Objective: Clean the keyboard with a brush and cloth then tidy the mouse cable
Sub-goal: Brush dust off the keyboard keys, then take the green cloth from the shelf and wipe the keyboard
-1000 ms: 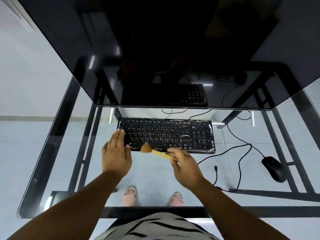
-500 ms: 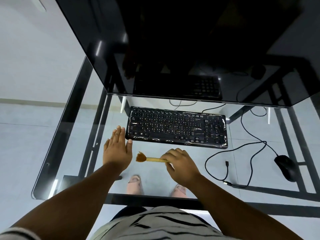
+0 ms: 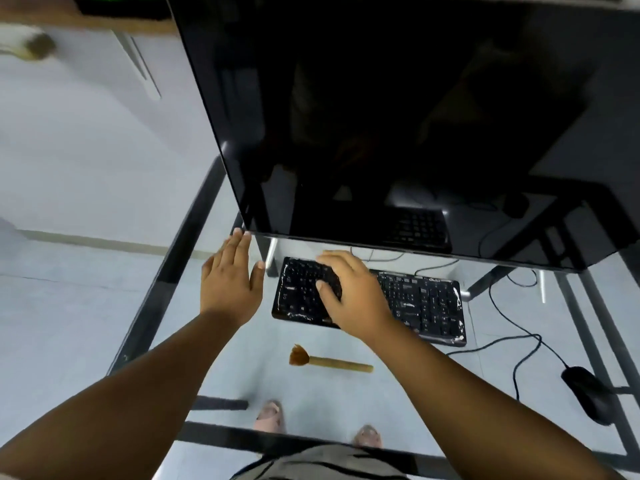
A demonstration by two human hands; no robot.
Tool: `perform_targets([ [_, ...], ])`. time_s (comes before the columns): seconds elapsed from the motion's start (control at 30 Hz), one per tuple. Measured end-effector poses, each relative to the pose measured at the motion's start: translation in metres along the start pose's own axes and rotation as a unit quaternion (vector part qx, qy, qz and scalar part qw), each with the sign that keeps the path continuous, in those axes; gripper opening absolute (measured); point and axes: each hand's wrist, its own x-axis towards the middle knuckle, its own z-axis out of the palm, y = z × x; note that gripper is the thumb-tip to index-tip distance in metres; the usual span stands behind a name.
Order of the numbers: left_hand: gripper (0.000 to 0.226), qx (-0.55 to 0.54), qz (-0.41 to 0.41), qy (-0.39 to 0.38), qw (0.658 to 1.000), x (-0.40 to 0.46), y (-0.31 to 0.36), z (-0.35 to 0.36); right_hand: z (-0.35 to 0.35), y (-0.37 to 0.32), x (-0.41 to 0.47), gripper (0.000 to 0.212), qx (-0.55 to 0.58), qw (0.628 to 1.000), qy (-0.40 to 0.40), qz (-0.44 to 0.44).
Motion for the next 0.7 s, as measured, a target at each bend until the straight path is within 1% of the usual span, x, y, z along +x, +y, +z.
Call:
perform_targets([
  [0.1, 0.06, -0.013, 0.002, 0.054, 0.998, 0.024, -0.003, -0.037, -0.017, -0.032, 0.044, 0.039, 0.025, 0.998, 0.041, -0.037],
  [0.27, 0.059, -0.004, 0.022, 0.137, 0.99, 0.06, -0.015, -0.099, -0.042, -0.095, 0.111, 0.038, 0.046, 0.991, 0.092, -0.091],
  [0.37, 0.058, 0.009, 0.038, 0.183, 0.982, 0.086, -0.027, -0.14, -0.057, -0.145, 0.149, 0.033, 0.083, 0.974, 0.153, -0.144],
  [0.47, 0.059, 0.021, 0.037, 0.222, 0.974, 0.114, -0.043, -0.178, -0.069, -0.196, 0.188, 0.033, 0.106, 0.954, 0.203, -0.192],
  [0.6, 0.058, 0.02, 0.048, 0.276, 0.96, 0.148, -0.064, -0.223, -0.08, -0.252, 0.245, 0.034, 0.08, 0.938, 0.25, -0.227],
  [0.63, 0.058, 0.018, 0.049, 0.284, 0.958, 0.157, -0.07, -0.233, -0.081, -0.264, 0.26, 0.035, 0.064, 0.938, 0.254, -0.228],
  [0.7, 0.059, 0.014, 0.05, 0.298, 0.953, 0.171, -0.081, -0.246, -0.079, -0.281, 0.284, 0.037, 0.037, 0.95, 0.233, -0.204],
])
